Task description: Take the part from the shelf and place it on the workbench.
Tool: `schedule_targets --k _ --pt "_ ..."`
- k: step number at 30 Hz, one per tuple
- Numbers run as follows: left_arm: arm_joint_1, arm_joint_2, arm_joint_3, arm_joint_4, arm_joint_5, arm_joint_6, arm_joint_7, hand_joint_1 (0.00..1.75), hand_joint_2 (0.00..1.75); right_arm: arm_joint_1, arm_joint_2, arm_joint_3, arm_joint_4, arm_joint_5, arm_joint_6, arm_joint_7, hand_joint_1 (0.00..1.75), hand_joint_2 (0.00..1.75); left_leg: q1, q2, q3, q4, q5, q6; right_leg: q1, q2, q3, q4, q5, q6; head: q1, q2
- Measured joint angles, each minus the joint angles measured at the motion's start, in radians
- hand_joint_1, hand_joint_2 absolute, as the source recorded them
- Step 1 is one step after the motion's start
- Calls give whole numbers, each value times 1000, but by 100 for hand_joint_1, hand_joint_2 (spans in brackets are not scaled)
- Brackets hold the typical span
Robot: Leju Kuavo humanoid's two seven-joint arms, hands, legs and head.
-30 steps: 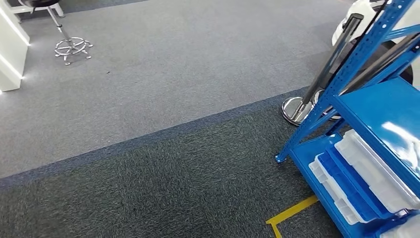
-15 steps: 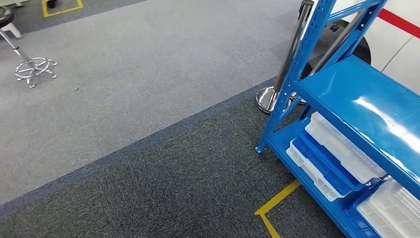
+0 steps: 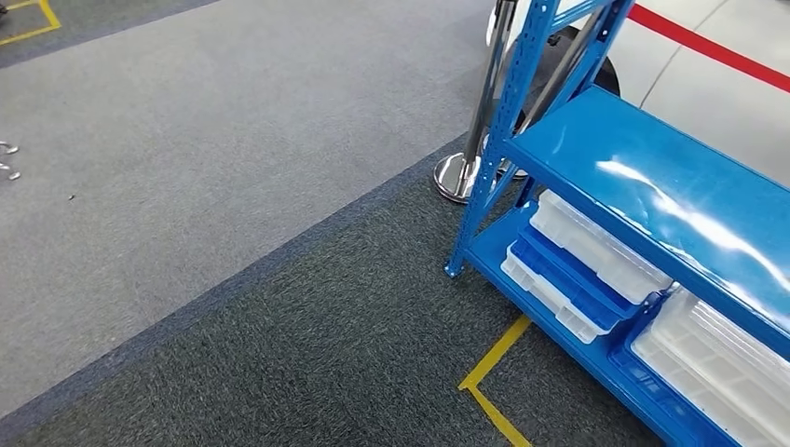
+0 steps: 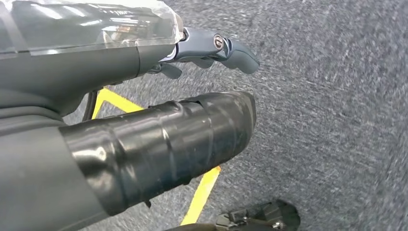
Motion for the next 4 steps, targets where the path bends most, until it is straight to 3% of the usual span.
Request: schedule_targets --k 1,2,4 --pt "1 0 0 0 0 -1 0 0 0 0 0 0 0 0 -3 0 0 0 -1 14 1 0 -2 0 -2 -3 -17 32 -4 2 0 0" --pt "0 0 0 0 -1 -1 0 0 0 2 0 0 0 0 -6 0 0 0 -1 26 2 1 -5 -1 -2 -6 -14 27 12 3 0 0" --pt "-2 0 0 0 -3 -2 0 0 0 4 0 0 0 -1 -11 0 0 0 -1 42 7 2 -9 -3 -3 -15 22 -44 60 1 0 0"
